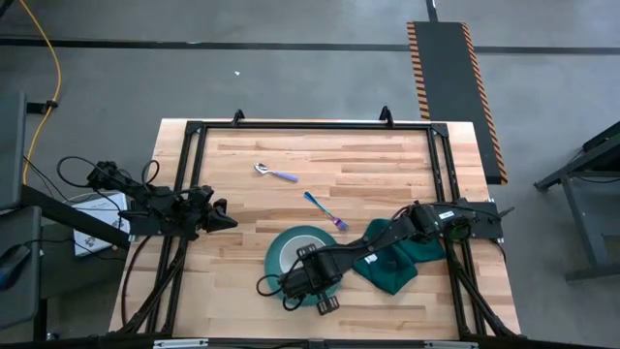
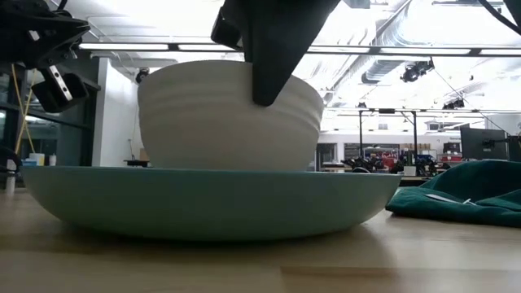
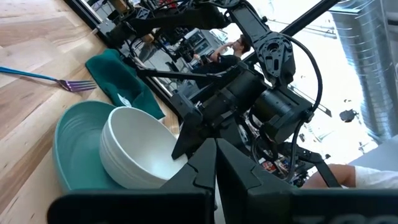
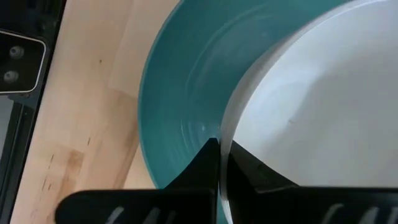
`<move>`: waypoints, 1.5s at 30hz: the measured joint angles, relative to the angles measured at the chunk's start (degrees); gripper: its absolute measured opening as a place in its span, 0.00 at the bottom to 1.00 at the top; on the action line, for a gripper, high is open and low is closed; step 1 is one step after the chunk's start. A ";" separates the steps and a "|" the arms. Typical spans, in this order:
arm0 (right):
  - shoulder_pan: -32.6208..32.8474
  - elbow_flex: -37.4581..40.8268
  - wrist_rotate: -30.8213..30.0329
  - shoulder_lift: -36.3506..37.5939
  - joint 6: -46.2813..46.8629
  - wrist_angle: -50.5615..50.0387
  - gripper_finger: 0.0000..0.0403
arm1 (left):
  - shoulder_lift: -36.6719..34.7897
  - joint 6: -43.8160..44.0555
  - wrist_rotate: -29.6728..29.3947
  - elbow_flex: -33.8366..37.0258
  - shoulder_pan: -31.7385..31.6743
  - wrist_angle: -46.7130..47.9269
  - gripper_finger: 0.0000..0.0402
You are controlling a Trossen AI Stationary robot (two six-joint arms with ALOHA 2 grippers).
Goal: Set table place
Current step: Stack the white bowl on the green plate
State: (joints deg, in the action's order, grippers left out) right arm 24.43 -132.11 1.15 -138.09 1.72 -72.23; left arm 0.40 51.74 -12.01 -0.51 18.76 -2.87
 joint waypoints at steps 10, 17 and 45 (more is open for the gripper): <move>-0.02 0.00 -1.41 -0.01 0.18 0.04 0.00 | 0.00 0.03 0.00 0.00 0.00 0.00 0.00; -0.02 0.00 -1.41 -0.01 0.20 0.07 0.01 | 0.00 0.03 0.00 0.00 0.00 -0.02 0.00; -0.85 -0.02 0.98 0.01 7.83 3.34 0.30 | 0.00 0.03 0.00 0.00 0.00 0.00 0.00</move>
State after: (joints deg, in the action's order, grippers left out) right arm 23.58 -132.14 2.13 -138.08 9.54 -68.88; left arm 0.40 51.77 -12.01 -0.51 18.76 -2.87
